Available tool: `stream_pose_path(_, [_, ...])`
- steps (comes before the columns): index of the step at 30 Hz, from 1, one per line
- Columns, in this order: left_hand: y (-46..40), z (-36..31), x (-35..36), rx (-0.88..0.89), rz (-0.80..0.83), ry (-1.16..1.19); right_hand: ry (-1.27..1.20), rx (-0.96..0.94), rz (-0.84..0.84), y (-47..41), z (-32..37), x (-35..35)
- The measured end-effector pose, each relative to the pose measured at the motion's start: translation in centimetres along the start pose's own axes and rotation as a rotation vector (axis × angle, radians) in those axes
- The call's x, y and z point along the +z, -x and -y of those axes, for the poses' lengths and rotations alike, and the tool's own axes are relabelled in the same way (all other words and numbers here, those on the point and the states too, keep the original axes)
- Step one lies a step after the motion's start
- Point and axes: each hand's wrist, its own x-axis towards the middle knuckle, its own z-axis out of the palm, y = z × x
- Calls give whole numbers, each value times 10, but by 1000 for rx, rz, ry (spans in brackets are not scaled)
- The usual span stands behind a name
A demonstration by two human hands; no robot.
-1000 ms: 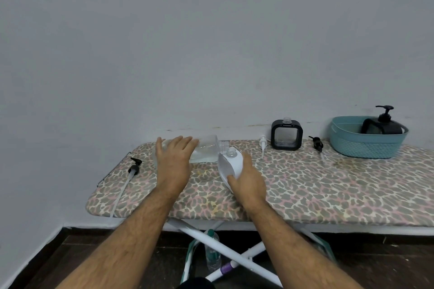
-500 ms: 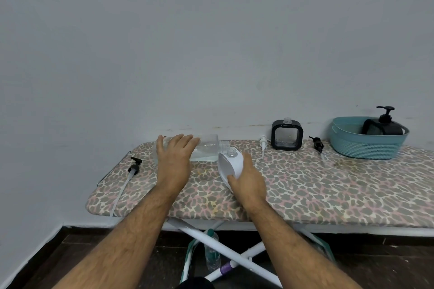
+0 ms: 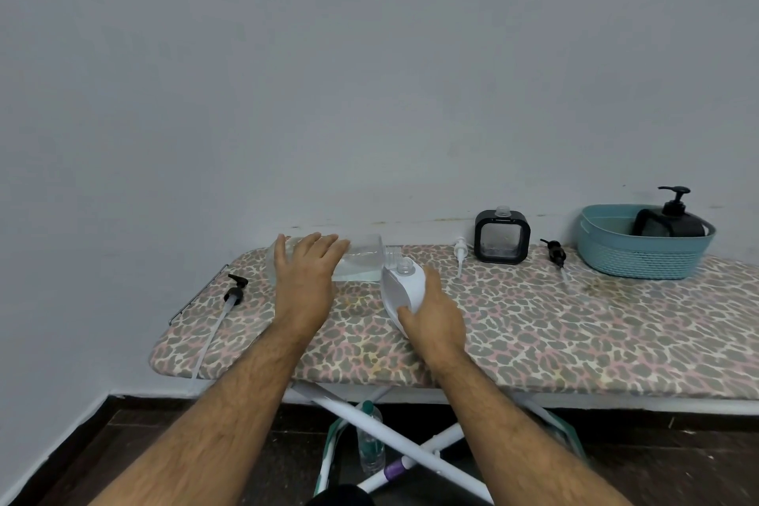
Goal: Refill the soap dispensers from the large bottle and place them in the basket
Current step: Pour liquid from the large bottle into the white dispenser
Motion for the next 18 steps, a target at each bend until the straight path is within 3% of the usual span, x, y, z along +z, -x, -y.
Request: stream_pose_path(18, [-2, 0, 1, -4, 14, 2, -1, -4, -6, -1, -1, 0])
